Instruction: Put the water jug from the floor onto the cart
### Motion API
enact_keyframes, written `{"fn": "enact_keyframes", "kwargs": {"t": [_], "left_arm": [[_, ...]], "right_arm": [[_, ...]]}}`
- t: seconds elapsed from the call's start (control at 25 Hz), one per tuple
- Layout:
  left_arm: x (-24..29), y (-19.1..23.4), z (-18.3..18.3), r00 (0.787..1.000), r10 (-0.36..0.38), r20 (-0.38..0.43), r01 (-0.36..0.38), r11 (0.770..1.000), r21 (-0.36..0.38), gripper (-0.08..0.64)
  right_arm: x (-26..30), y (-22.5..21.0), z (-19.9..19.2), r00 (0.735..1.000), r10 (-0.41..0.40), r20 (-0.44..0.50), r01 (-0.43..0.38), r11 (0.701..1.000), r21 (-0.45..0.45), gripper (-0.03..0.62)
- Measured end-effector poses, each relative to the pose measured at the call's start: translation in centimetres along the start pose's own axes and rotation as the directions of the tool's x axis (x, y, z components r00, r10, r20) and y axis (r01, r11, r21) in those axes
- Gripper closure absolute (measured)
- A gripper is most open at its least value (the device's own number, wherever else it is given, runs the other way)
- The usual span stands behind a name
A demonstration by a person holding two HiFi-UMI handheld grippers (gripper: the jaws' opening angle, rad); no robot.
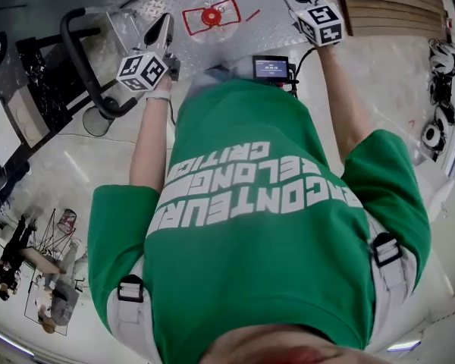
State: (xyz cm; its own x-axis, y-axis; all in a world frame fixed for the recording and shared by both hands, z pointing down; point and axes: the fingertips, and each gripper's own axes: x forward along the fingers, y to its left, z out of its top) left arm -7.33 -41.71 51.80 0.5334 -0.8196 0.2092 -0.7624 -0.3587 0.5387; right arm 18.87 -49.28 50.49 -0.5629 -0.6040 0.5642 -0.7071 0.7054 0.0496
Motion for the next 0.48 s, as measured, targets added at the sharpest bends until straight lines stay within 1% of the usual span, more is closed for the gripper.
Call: {"fn": "enact_keyframes", "kwargs": {"t": [0.12,0.24,0.36,0.48], "left_arm": [[-0.1,-4.1,1.7,0.996,-0.088,0.016,0.087,0.994,0.065,0.549],[-0.3,-7.6,2.8,0.988,-0.153,0.009,0.15,0.981,0.119,0.549],[0.0,-10.5,3.2,0.986,-0.165,-0.016,0.166,0.974,0.152,0.549],[0.7,-12.8,3.3,0.984,-0.178,-0.003,0.176,0.971,0.164,0.549]], "right_arm": [[-2.7,1.0,1.9,0.999,0.002,0.033,-0.001,0.999,-0.033,0.598],[-4.4,1.9,2.7,0.997,0.044,0.068,-0.038,0.996,-0.082,0.598],[-6.4,2.5,4.0,0.989,0.109,0.096,-0.094,0.984,-0.15,0.598],[-8.1,1.9,5.0,0.983,0.143,0.115,-0.119,0.973,-0.196,0.598]]}}
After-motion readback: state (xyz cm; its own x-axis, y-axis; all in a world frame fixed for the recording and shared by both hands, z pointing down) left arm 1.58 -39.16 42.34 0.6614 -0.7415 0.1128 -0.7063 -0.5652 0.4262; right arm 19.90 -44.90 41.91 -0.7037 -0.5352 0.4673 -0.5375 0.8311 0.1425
